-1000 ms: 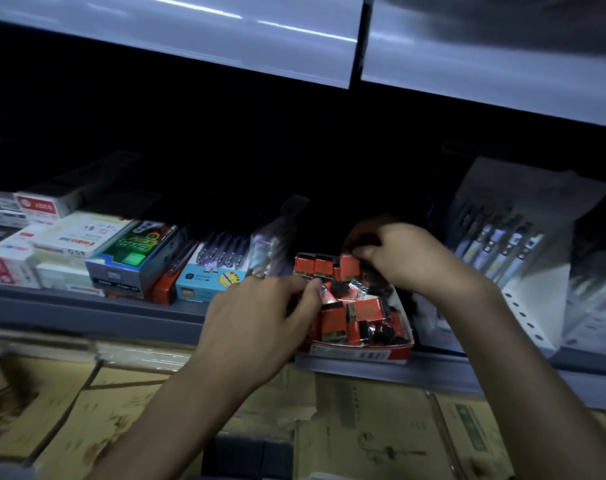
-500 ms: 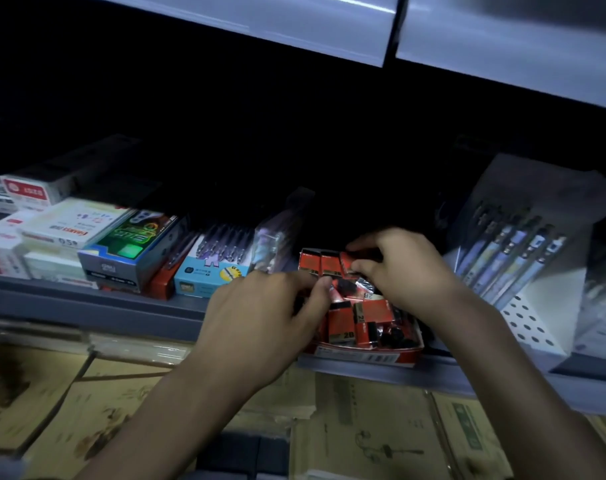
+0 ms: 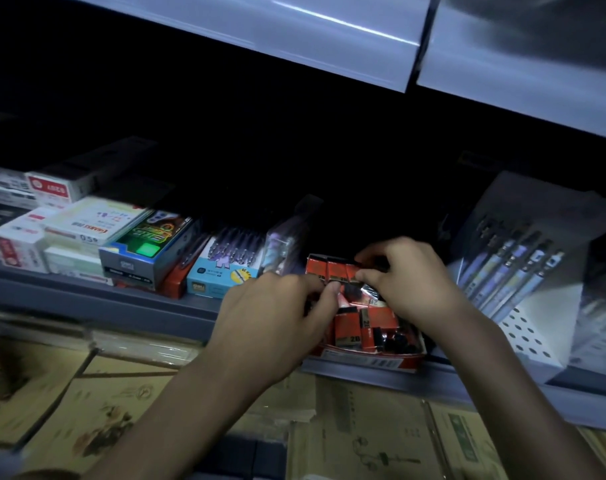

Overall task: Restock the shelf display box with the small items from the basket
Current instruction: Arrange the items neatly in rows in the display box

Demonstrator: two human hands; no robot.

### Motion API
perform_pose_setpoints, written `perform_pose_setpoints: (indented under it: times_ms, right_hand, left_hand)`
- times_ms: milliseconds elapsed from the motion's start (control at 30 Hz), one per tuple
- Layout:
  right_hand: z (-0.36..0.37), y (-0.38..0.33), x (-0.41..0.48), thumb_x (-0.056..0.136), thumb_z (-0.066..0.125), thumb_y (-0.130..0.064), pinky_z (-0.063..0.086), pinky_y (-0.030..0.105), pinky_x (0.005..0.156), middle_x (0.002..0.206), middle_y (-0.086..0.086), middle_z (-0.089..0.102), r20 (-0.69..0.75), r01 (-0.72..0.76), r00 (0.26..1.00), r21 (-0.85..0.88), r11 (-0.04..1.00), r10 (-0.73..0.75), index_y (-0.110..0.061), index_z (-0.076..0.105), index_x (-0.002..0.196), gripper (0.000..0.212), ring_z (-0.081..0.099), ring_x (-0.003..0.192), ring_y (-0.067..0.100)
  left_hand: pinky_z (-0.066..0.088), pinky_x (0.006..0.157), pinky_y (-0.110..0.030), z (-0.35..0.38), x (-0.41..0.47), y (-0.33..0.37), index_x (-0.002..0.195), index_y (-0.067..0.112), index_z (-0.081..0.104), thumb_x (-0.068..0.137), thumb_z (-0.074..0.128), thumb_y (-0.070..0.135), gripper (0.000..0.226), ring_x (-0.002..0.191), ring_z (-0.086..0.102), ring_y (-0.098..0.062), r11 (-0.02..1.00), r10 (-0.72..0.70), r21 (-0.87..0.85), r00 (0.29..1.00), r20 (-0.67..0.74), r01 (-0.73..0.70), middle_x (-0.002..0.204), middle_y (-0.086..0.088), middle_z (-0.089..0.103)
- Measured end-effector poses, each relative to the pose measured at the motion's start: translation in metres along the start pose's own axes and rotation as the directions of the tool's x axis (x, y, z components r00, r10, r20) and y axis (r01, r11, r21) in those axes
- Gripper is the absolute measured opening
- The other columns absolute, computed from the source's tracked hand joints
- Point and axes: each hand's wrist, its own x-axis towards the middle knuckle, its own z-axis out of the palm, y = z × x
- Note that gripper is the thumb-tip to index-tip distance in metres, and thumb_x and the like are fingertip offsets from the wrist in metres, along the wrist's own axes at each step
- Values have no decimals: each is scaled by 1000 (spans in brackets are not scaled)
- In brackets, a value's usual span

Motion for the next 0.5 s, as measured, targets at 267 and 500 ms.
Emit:
perform_pose_setpoints:
  times_ms: [267, 500]
  right_hand:
    - [-5, -2, -2, 103, 52, -38, 54, 38, 76, 82, 10, 71, 15, -59, 998, -47, 997, 60, -10, 73, 90, 38, 67, 84, 29]
    - [-5, -8, -3, 106, 44, -36, 46, 36, 70, 76, 12, 63, 38, -85, 995, -108, 991, 89, -3, 69, 92, 44, 60, 80, 37]
  left_hand:
    - [29, 50, -28, -1, -1, 2, 62, 33, 40, 101, 30, 61, 49, 50, 48, -6, 1000, -5, -24, 1000, 4, 5, 48, 6, 45]
    - [28, 49, -28, -1, -1, 2, 67, 32, 47, 100, 28, 62, 49, 51, 50, -7, 1000, 3, -19, 1000, 1, -3, 49, 6, 47]
